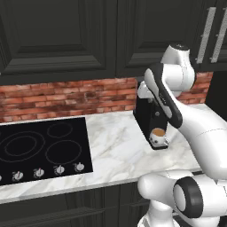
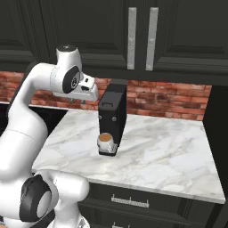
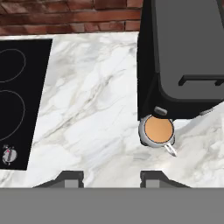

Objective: Pick up the brewed coffee from the coffee machine and place it next to the breakfast plate on the dining counter.

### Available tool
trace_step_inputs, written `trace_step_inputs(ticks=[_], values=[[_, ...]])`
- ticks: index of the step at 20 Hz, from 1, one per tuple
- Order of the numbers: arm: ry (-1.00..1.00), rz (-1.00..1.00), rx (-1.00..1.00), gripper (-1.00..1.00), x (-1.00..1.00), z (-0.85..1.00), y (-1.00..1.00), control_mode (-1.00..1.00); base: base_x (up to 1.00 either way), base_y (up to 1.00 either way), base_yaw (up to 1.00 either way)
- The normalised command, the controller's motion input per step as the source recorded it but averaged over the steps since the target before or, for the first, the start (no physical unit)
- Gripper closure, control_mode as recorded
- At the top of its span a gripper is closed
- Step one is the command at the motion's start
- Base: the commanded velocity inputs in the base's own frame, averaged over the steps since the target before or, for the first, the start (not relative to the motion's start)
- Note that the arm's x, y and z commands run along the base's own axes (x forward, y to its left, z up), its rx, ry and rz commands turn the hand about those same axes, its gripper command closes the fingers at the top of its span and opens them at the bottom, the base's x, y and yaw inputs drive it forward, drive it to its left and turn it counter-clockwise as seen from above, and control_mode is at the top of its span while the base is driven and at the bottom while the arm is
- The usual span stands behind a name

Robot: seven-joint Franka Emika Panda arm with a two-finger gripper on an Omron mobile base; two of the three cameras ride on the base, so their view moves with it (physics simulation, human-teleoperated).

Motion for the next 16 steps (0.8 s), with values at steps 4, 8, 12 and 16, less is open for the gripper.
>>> trace_step_inputs(ticks=[4, 8, 12, 16], values=[[0.0, 0.02, 0.01, -1.0, -0.02, -0.18, -0.08, -1.0, 0.0, 0.0, 0.0], [-0.08, 0.13, 0.07, -1.0, -0.16, -0.55, -0.41, -1.0, 0.0, 0.0, 0.0], [-0.07, 0.22, 0.09, -1.0, -0.05, -0.48, -0.61, -1.0, 0.0, 0.0, 0.0], [-0.08, 0.17, 0.09, -1.0, 0.0, -0.3, -0.64, -1.0, 0.0, 0.0, 0.0]])
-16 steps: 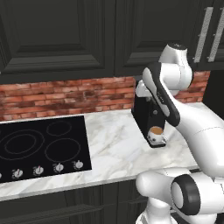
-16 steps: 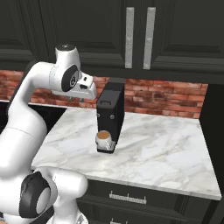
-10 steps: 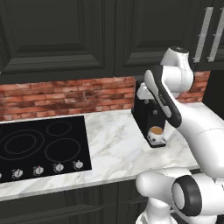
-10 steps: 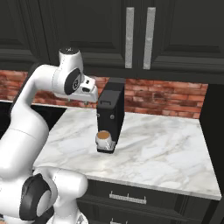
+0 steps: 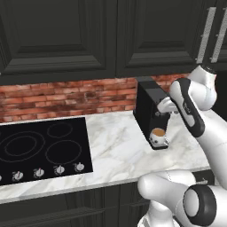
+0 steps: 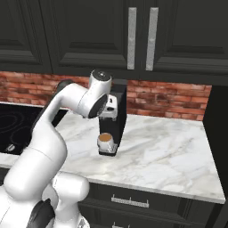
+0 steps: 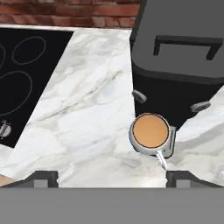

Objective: Pick up the brewed coffee from the coffee machine and place it next to the breakfast plate on the dining counter.

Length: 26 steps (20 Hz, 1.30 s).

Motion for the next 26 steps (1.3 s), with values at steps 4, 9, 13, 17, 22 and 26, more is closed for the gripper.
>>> trace_step_inputs(ticks=[4, 9, 13, 17, 22, 26], values=[[-0.1, 0.21, 0.1, -1.0, 0.0, -0.4, -0.59, -1.0, 0.0, 0.0, 0.0], [-0.15, 0.26, 0.04, -1.0, 0.0, -0.57, -0.38, -1.0, 0.0, 0.0, 0.0], [-0.26, 0.26, 0.02, -1.0, 0.0, -0.67, -0.17, -1.0, 0.0, 0.0, 0.0], [-0.29, 0.22, 0.05, -1.0, 0.0, -0.49, -0.04, -1.0, 0.0, 0.0, 0.0], [-0.26, 0.18, 0.0, -1.0, 0.0, -0.45, 0.0, -1.0, 0.0, 0.0, 0.0], [-0.19, 0.09, 0.0, -1.0, 0.01, -0.38, 0.14, -1.0, 0.0, 0.0, 0.0]])
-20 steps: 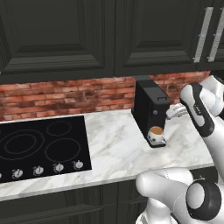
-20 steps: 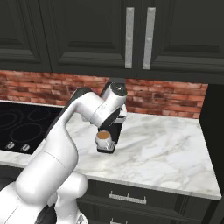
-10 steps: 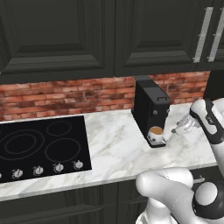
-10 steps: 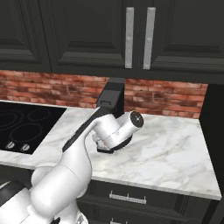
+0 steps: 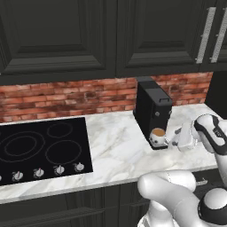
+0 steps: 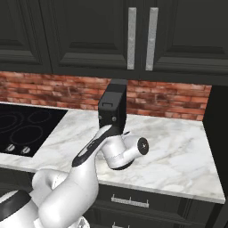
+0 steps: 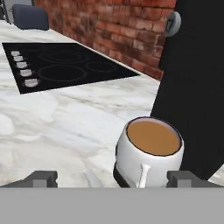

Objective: Pick up the brewed coffee from the coffee machine and place it next to the breakfast plate on the dining counter.

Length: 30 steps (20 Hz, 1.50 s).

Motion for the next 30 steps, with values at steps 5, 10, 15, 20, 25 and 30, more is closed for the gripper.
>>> trace_step_inputs(ticks=[5, 10, 15, 20, 25, 30], values=[[-0.1, 0.01, 0.0, -1.0, 0.15, -0.16, 0.06, -1.0, 0.0, 0.0, 0.0], [-0.02, -0.01, 0.0, -1.0, 0.25, -0.09, 0.0, -1.0, 0.0, 0.0, 0.0], [0.0, -0.01, 0.0, -1.0, 0.31, -0.12, -0.01, -1.0, 0.0, 0.0, 0.0], [0.0, 0.0, 0.01, -1.0, 0.32, -0.16, -0.18, -1.0, 0.0, 0.0, 0.0], [0.0, 0.0, 0.0, -1.0, 0.18, -0.23, -0.24, -1.0, 0.0, 0.0, 0.0], [0.0, 0.0, 0.0, -1.0, 0.15, -0.26, -0.1, -1.0, 0.0, 0.0, 0.0]])
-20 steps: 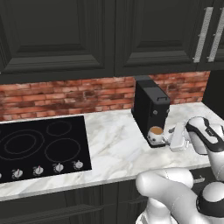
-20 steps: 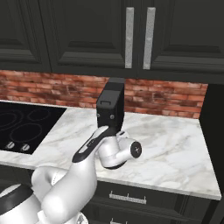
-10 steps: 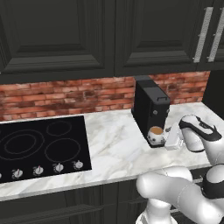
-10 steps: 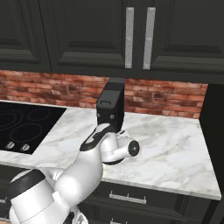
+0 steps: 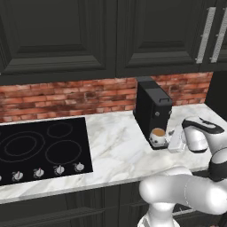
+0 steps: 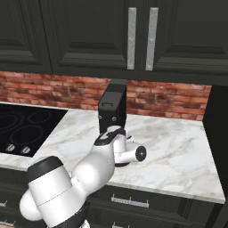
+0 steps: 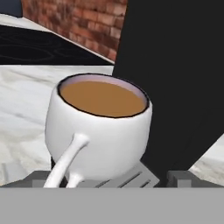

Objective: Pick up the brewed coffee from the coffee machine and place it next to the breakfast plate on the dining counter.

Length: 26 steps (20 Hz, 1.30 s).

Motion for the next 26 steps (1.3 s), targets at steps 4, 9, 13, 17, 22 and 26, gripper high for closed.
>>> trace_step_inputs(ticks=[4, 9, 13, 17, 22, 26], values=[[0.0, 0.0, 0.0, 1.0, 0.2, -0.14, 0.01, -1.0, 0.0, 0.0, 0.0], [0.0, 0.0, 0.0, 1.0, 0.13, -0.02, 0.12, -1.0, 0.0, 0.0, 0.0], [0.0, 0.0, 0.0, 1.0, 0.02, 0.0, 0.05, -1.0, 0.0, 0.0, 0.0], [-0.01, 0.0, 0.0, 1.0, 0.02, 0.0, 0.04, -1.0, 0.0, 0.0, 0.0], [-0.11, 0.03, -0.03, 1.0, -0.22, 0.1, 0.29, -1.0, 0.0, 0.0, 0.0], [-0.11, 0.07, -0.06, 1.0, -0.32, 0.28, 0.36, -1.0, 0.0, 0.0, 0.0]])
